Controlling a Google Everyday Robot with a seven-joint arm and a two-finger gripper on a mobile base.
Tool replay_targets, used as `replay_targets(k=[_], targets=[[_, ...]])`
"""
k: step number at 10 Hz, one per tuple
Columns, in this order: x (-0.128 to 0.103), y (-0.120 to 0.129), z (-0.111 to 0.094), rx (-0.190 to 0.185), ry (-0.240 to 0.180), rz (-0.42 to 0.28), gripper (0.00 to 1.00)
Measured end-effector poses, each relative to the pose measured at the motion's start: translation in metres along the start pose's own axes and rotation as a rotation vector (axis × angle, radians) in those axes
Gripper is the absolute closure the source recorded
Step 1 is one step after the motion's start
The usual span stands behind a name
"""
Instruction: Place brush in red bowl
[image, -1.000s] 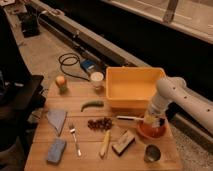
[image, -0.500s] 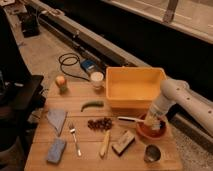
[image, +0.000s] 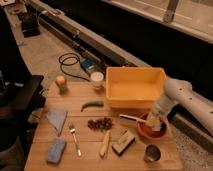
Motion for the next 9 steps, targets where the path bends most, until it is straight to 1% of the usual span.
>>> replay_targets(k=[1, 2, 3, 5, 6, 7, 8, 9], targets=[[0.004, -0.001, -0.005, 0.011, 0.006, 0.008, 0.21], [0.008, -0.001, -0.014, 0.033, 0.015, 0.018, 0.21], [0.011, -0.002, -0.025, 0.061, 0.024, 0.027, 0.21], [0.018, -0.002, -0.052, 0.123, 0.054, 0.043, 0.21], [0.024, -0.002, -0.074, 0.173, 0.08, 0.058, 0.21], [0.03, -0.002, -0.091, 0.216, 0.102, 0.076, 0.21], [0.032, -0.001, -0.098, 0.232, 0.112, 0.083, 0.21], [0.032, -0.002, -0.099, 0.236, 0.114, 0.084, 0.21]])
